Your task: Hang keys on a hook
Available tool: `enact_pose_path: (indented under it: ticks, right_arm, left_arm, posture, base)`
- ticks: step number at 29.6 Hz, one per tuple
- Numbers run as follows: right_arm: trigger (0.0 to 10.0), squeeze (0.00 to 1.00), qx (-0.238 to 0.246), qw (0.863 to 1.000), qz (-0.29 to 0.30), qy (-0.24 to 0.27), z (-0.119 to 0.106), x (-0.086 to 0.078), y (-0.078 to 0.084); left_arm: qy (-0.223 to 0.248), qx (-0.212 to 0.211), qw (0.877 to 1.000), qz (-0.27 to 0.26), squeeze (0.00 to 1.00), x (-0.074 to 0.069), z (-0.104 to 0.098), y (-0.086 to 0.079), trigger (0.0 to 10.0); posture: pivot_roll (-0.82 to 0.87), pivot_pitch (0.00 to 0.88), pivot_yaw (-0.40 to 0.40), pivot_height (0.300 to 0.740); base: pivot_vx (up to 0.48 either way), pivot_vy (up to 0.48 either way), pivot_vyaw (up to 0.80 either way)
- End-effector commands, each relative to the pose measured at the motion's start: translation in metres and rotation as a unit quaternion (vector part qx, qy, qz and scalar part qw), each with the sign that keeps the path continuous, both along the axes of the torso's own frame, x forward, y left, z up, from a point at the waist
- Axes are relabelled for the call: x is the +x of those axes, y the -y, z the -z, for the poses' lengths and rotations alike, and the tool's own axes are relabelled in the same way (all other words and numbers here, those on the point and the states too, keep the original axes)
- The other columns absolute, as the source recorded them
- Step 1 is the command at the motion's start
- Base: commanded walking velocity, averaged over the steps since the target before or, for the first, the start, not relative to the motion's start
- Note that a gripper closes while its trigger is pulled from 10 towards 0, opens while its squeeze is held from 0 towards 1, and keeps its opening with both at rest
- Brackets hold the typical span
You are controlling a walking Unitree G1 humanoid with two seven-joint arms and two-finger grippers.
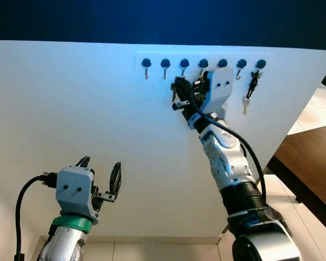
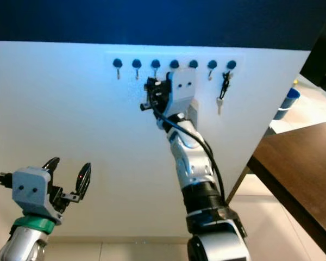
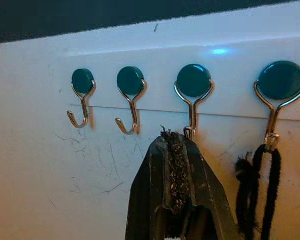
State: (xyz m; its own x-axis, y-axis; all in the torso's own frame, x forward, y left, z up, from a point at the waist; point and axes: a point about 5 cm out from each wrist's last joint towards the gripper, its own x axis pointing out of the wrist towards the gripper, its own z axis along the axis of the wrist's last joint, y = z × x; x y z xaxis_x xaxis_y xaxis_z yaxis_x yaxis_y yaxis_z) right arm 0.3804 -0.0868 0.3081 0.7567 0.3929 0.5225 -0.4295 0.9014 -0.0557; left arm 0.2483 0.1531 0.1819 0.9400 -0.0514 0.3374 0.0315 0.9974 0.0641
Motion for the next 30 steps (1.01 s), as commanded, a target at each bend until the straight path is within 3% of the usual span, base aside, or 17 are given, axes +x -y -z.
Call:
enact_pose_path:
  ticks: [1, 13, 30]
  right_arm:
    - [10.0, 0.00, 0.013, 1.000, -0.004, 0.015, -0.001, -0.005, 0.000]
    - [10.0, 0.00, 0.033, 0.999, -0.001, 0.036, -0.006, -0.009, 0.007]
    - [10.0, 0.00, 0.052, 0.998, 0.025, 0.017, 0.004, -0.009, 0.016]
  left_arm:
    - [-0.007, -0.003, 1.000, 0.002, 0.00, -0.002, 0.003, 0.000, 10.0]
    - [-0.007, -0.004, 1.000, 0.003, 0.00, -0.002, 0.003, 0.001, 10.0]
    - [-0.008, -0.004, 1.000, 0.004, 0.00, -0.003, 0.003, 0.001, 10.0]
  posture:
    - [-0.17, 0.077, 0.073, 0.740]
    - [-0.18, 0.077, 0.074, 0.740]
    - [-0.18, 0.080, 0.072, 0.740]
  base:
    - [0.000, 0.000, 0.00]
    - [0.000, 0.000, 0.00]
    - [0.000, 0.000, 0.00]
